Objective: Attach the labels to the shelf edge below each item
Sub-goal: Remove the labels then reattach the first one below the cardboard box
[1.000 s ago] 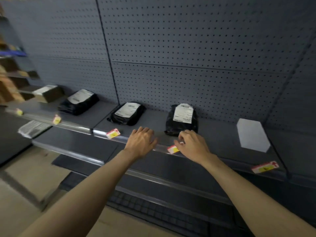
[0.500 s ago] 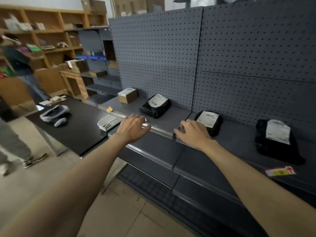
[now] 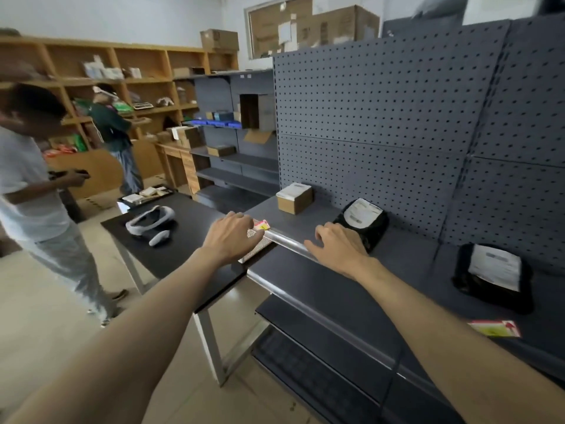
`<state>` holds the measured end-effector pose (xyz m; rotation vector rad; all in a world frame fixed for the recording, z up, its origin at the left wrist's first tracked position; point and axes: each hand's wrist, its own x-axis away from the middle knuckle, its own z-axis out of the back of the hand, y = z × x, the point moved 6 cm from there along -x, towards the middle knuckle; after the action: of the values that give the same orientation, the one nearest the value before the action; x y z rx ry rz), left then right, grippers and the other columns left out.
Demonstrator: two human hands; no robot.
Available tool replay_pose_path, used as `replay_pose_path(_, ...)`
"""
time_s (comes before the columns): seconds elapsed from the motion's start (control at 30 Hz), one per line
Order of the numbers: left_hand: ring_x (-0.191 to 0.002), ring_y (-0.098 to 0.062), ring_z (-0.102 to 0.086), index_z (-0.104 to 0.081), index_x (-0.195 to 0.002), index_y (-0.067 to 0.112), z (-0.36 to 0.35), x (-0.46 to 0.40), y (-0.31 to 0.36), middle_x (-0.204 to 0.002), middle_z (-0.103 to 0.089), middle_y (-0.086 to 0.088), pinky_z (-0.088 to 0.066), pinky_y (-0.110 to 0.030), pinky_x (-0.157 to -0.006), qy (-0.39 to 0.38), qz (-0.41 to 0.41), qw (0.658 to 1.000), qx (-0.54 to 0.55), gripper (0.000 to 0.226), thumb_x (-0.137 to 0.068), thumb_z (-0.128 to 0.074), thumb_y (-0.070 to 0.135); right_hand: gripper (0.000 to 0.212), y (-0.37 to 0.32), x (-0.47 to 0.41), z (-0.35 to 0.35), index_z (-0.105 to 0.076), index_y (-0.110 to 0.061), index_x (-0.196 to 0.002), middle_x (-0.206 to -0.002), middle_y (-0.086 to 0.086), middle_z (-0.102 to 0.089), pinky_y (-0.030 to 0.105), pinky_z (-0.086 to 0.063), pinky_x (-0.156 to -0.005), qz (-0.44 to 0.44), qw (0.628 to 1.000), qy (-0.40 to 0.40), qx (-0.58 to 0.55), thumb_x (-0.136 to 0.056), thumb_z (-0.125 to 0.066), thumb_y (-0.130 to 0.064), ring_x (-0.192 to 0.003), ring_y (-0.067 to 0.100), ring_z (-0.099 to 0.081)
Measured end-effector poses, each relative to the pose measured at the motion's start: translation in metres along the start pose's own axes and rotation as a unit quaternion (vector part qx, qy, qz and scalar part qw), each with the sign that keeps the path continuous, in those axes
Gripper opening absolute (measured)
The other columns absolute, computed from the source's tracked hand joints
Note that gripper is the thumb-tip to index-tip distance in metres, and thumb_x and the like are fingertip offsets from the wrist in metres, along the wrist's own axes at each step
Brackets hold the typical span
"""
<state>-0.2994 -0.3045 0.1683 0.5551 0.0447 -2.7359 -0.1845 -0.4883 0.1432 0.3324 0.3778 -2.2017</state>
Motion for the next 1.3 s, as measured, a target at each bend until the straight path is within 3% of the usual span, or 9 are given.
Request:
replay_pose_path(0.27, -0.097, -0.026, -0.059, -0.064, -0.093, 0.014, -0.039, -0.079, -0.108, -0.099, -0.067, -0.007, -0.047, -0.040, -0.079, -0.016, -0.007, 1.000, 0.011, 0.036, -0.090, -0.047, 0.046, 0.042, -0.047, -0.120, -0.068, -0.058, -0.013, -0.091, -0.096, 0.007, -0.062, 0.041, -0.050, -0.074, -0.009, 1.000, -0.027, 0.007, -0.093, -0.041, -0.051, -0.088, 0.027, -0.058)
replay_pose_path(0.5, -0.106, -0.024, -0.056, -0.062, -0.096, 0.017, -0.107, -0.136, -0.165, -0.105, -0.066, -0.002, -0.045, -0.037, -0.084, -0.059, -0.060, 0.996, 0.024, 0.027, -0.087, -0.054, 0.041, 0.040, -0.066, -0.183, -0.129, -0.058, -0.011, -0.093, -0.096, 0.007, -0.062, 0.034, -0.042, -0.065, -0.032, 0.998, -0.048, 0.031, -0.092, -0.051, -0.051, -0.087, 0.025, -0.058)
replay_pose_path(0.67, -0.115, -0.025, -0.053, -0.062, -0.105, 0.018, -0.159, -0.187, -0.180, -0.113, -0.065, -0.003, -0.043, -0.038, -0.091, -0.093, -0.145, 0.984, 0.040, 0.029, -0.085, -0.059, 0.038, 0.034, -0.062, -0.215, -0.164, -0.058, -0.011, -0.094, -0.093, 0.005, -0.060, 0.034, -0.046, -0.069, -0.092, 0.993, -0.059, 0.042, -0.090, -0.058, -0.045, -0.079, 0.020, -0.051)
replay_pose_path(0.77, -0.118, -0.024, -0.051, -0.062, -0.108, 0.018, -0.191, -0.214, -0.182, -0.116, -0.064, -0.002, -0.042, -0.039, -0.095, -0.103, -0.199, 0.973, 0.050, 0.029, -0.086, -0.060, 0.036, 0.034, -0.059, -0.233, -0.186, -0.058, -0.011, -0.100, -0.096, 0.004, -0.057, 0.035, -0.046, -0.075, -0.130, 0.988, -0.068, 0.054, -0.090, -0.057, -0.043, -0.087, 0.022, -0.054)
replay_pose_path(0.97, -0.120, -0.022, -0.049, -0.063, -0.114, 0.017, -0.247, -0.247, -0.177, -0.120, -0.062, -0.003, -0.041, -0.036, -0.095, -0.109, -0.280, 0.951, 0.067, 0.028, -0.089, -0.059, 0.031, 0.030, -0.052, -0.268, -0.224, -0.055, -0.011, -0.105, -0.105, 0.007, -0.060, 0.035, -0.040, -0.071, -0.184, 0.978, -0.067, 0.069, -0.093, -0.054, -0.039, -0.096, 0.027, -0.057)
replay_pose_path(1.13, -0.119, -0.024, -0.049, -0.065, -0.111, 0.016, -0.283, -0.255, -0.176, -0.118, -0.062, -0.005, -0.043, -0.038, -0.093, -0.118, -0.291, 0.944, 0.099, 0.026, -0.089, -0.062, 0.028, 0.017, -0.052, -0.274, -0.245, -0.053, -0.013, -0.103, -0.102, 0.006, -0.060, 0.037, -0.044, -0.070, -0.209, 0.973, -0.064, 0.072, -0.096, -0.049, -0.027, -0.094, 0.026, -0.057)
replay_pose_path(1.3, -0.110, -0.026, -0.052, -0.070, -0.096, 0.009, -0.301, -0.257, -0.177, -0.107, -0.063, -0.008, -0.047, -0.039, -0.082, -0.099, -0.270, 0.944, 0.163, 0.024, -0.091, -0.060, 0.031, 0.013, -0.050, -0.272, -0.257, -0.057, -0.014, -0.103, -0.101, 0.005, -0.062, 0.035, -0.041, -0.067, -0.217, 0.973, -0.048, 0.061, -0.098, -0.048, -0.022, -0.093, 0.026, -0.058)
